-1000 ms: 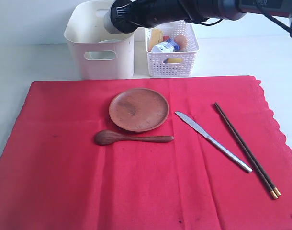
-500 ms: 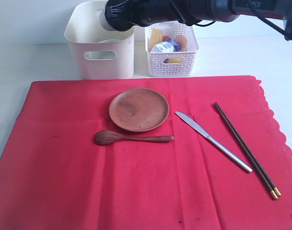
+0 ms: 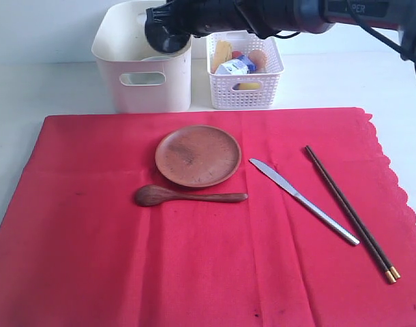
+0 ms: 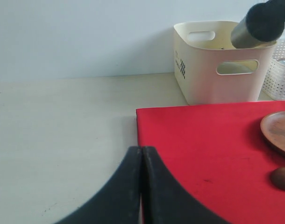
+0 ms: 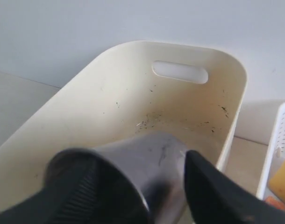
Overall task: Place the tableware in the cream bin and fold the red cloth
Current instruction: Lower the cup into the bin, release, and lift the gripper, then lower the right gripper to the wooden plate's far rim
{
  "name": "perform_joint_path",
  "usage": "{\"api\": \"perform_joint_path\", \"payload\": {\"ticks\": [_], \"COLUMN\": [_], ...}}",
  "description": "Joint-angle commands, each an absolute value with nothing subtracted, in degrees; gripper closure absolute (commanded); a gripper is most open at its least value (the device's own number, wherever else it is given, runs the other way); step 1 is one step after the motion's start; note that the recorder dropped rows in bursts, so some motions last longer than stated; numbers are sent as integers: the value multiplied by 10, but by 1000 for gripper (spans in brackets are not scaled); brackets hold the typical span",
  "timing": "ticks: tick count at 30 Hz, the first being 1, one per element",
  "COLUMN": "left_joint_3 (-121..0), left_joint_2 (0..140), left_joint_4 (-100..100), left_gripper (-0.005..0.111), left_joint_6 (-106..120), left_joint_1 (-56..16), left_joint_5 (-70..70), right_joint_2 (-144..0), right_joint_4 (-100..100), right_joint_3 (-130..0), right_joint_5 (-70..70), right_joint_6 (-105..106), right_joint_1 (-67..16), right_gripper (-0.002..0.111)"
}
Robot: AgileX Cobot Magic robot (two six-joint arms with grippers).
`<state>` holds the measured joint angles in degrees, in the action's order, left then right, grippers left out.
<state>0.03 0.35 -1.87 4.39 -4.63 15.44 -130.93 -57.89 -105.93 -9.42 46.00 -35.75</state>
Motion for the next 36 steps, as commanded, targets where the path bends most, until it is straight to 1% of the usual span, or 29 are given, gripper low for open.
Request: {"api": "perform_joint_path", "payload": {"ticks": [1, 2, 4, 8, 11, 13, 19, 22, 26, 30, 36], "left_joint_3": [0, 0, 0, 0, 0, 0, 0, 0, 0, 0, 0], "left_joint_2": [0, 0, 0, 0, 0, 0, 0, 0, 0, 0, 0], "left_joint_4": [-24, -24, -24, -24, -24, -24, -24, -24, -24, -24, -24], "left_gripper": [106, 106, 106, 106, 106, 106, 106, 106, 106, 106, 106], "left_joint_6": [42, 42, 42, 42, 42, 42, 42, 42, 42, 42, 42], "left_joint_1": [-46, -46, -46, -46, -46, -46, -46, -46, -46, -46, -46], "left_joint_5": [153, 153, 153, 153, 153, 153, 153, 153, 153, 153, 153], "right_joint_2": [-1304, -1299, -1286, -1245, -1207, -1182, -1118, -1101, -1094, -1094, -1095], "right_joint_4": [-578, -578, -562, -480, -395, -339, -149, -96, -83, -80, -82], "right_joint_3": [-1063, -1063, -1063, -1063, -1063, -1063, -1063, -1062, -1061, -1053, -987], "right_joint_5": [-88, -101, -130, -193, -253, -288, -395, -457, -531, -578, -574], "right_joint_6": [465, 465, 465, 465, 439, 401, 204, 174, 175, 190, 218], "right_joint_1": [-357, -356, -351, -347, -340, -335, -309, -295, -277, -271, -271], "right_gripper": [32, 29, 28, 29, 33, 40, 71, 87, 108, 108, 108]}}
